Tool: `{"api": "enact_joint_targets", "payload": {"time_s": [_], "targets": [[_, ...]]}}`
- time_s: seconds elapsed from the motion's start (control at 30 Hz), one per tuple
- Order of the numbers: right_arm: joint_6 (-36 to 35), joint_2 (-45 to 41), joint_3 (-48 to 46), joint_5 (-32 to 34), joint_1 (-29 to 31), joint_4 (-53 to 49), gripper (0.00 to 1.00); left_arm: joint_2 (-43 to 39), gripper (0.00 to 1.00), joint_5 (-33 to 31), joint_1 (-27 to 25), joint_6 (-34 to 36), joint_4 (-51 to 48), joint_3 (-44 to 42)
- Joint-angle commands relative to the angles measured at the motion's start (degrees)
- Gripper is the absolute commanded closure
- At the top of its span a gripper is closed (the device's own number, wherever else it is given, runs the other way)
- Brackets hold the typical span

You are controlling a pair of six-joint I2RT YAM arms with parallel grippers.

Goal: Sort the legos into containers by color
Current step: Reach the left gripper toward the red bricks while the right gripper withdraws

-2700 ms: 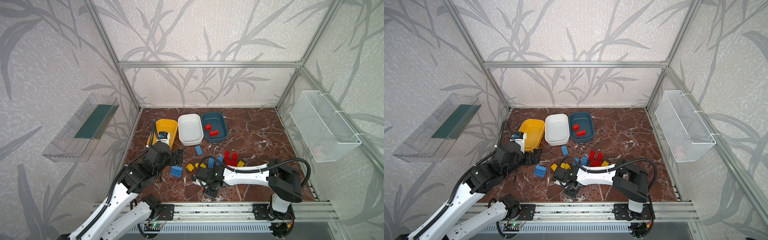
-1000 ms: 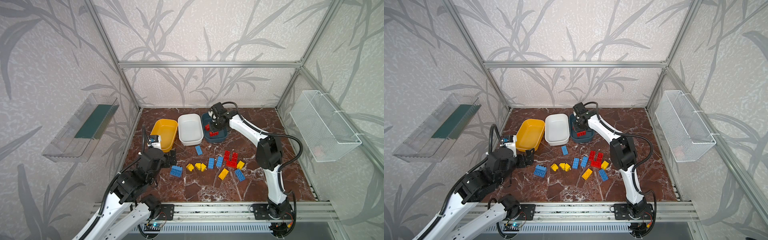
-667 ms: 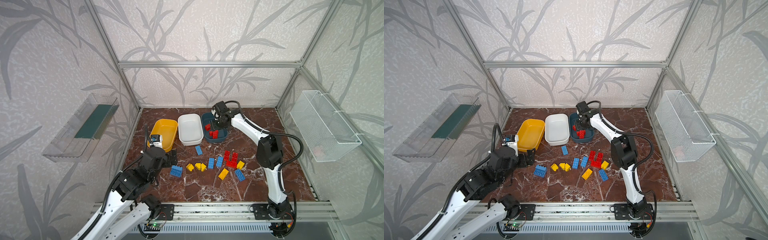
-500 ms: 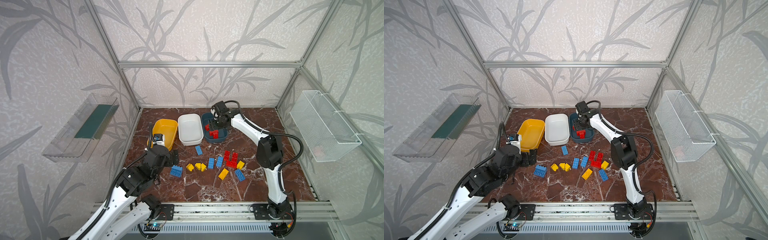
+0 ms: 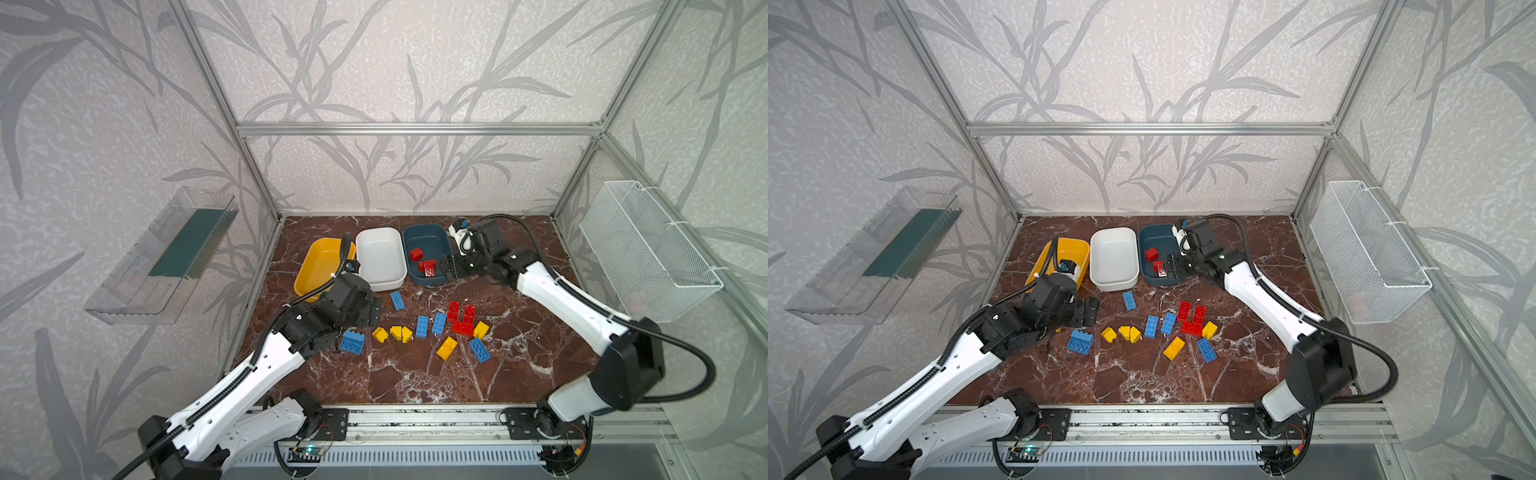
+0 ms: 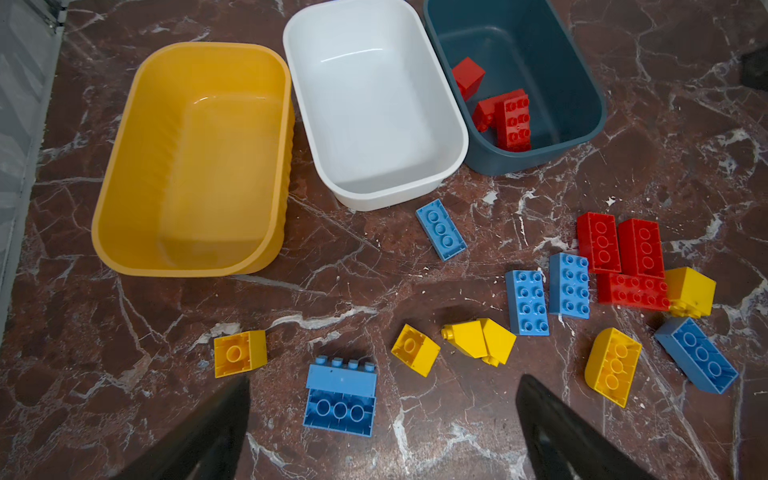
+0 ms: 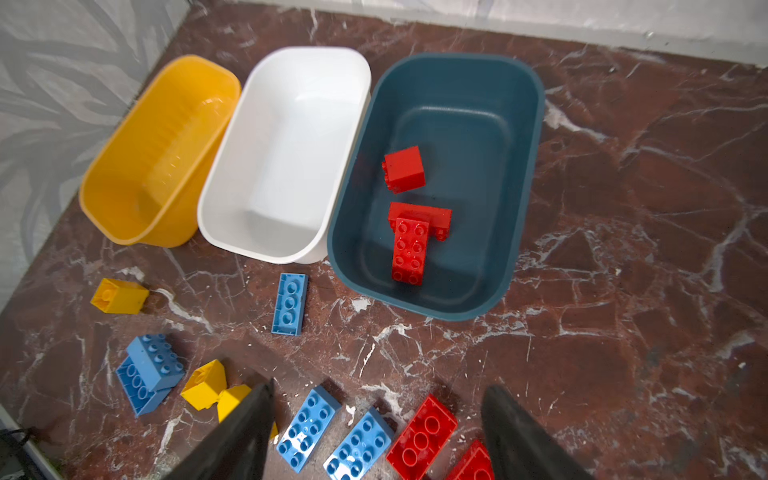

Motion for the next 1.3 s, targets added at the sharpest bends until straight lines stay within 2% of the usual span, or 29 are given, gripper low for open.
{"api": "enact_joint_targets", "payload": {"time_s": [0.0,0.17,0.33,0.63,0.83,1.07,1.27], "targets": [[3.56,-7.45,-8.29,-1.76,-1.3,5.79,0.19,3.62,0.01,1.01,-1.8,-0.59,0.25,3.62],[9.1,-21.01,-23.47,-0.31,-2.1,11.23,0.18,12.88,0.03,2.99,-4.84,-2.1,2.7,8.01],[15.41,-37.16,-39.73,3.79,-2.21,18.25,0.19,25.48,0.04,7.38,-6.38,-3.08,2.83,16.1],[21.9,-53.99,-54.36,9.33,-2.21,17.73,0.19,45.72,0.09,11.41,-9.72,-3.16,3.4,29.85],[22.39,-65.23,-58.87,11.4,-2.21,16.79,0.19,56.16,0.12,11.86,-11.25,-3.14,2.47,38.1],[22.53,-69.92,-59.9,12.35,-2.23,14.61,0.19,65.69,0.2,13.07,-11.83,-2.98,1.92,45.71],[22.46,-71.27,-60.3,12.87,-2.32,13.98,0.19,70.89,0.35,13.89,-11.78,-2.83,1.26,49.87]]}}
